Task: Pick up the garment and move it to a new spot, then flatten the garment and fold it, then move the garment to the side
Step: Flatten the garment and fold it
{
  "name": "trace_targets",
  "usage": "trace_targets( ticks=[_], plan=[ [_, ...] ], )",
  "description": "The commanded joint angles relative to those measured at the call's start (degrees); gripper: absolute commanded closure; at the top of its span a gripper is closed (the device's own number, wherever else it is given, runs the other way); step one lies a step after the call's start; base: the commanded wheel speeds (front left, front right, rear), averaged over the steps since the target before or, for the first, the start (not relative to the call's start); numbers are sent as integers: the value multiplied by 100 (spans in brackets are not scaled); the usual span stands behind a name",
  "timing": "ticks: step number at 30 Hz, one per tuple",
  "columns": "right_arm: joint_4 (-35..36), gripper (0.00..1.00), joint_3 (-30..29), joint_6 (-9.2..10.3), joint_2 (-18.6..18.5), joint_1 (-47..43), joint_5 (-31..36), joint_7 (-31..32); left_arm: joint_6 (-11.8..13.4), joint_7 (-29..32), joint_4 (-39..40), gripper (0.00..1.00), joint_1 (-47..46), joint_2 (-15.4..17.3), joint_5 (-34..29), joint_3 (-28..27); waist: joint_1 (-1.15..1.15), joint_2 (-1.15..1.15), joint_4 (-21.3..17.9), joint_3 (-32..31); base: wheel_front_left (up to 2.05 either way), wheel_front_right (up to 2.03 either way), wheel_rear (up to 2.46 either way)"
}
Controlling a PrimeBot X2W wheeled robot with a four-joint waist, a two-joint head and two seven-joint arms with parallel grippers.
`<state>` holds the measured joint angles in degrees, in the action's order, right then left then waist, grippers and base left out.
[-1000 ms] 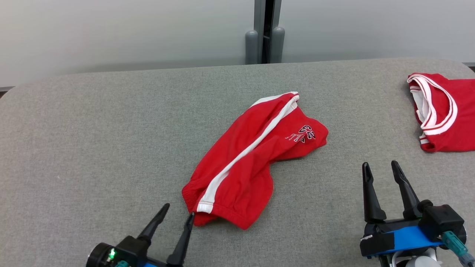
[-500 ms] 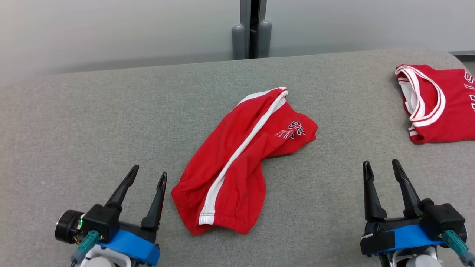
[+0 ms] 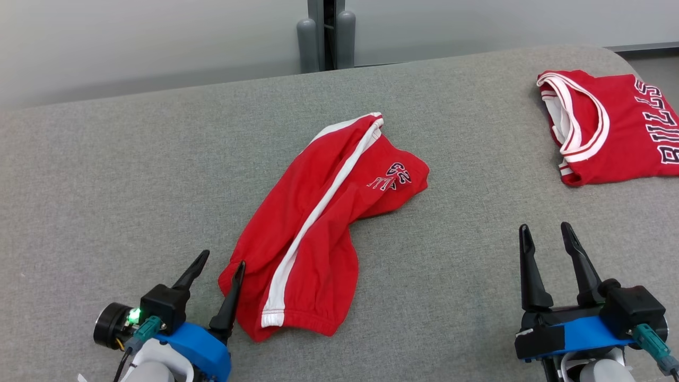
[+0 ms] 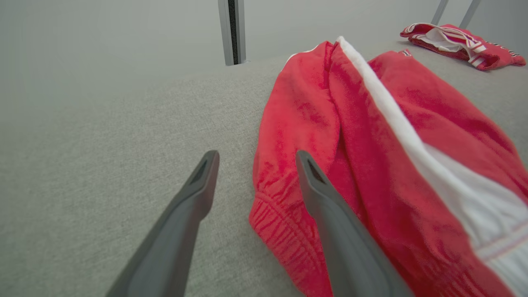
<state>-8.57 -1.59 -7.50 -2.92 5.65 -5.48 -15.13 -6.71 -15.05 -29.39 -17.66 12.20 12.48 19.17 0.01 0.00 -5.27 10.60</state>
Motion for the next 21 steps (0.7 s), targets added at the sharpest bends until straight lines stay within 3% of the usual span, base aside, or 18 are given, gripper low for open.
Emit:
trace_targets(
  ticks=[1, 10, 11, 12, 13, 21],
  plan=[
    [3, 0, -12, 4, 7, 66, -21, 2, -31, 0, -157, 0, -44, 45, 47, 47, -1, 0, -20, 26, 0, 0, 0],
    [-14, 0, -12, 4, 7, 103, -2, 2, -74, 164, -914, 0, -197, -43, 308, 426, -1, 0, -36, 76, 0, 0, 0],
    [-19, 0, -7, 4, 7, 103, 0, 2, -77, 162, -966, 51, -239, -45, 334, 460, -1, 0, -35, 71, 0, 0, 0],
    [-26, 0, 0, 4, 7, 103, 1, 2, -79, 155, -1019, 95, -266, -46, 364, 496, -1, 0, -34, 64, 0, 0, 0],
    [-31, 0, 6, 4, 7, 104, -2, 2, -81, 145, -1065, 100, -288, -49, 387, 518, -1, 0, -31, 52, 0, 0, 0],
    [-63, 0, -22, 4, 7, 18, 15, 3, -19, 20, -1149, 100, -475, 140, 512, 326, -1, 0, 30, -76, 0, 0, 0]
  ],
)
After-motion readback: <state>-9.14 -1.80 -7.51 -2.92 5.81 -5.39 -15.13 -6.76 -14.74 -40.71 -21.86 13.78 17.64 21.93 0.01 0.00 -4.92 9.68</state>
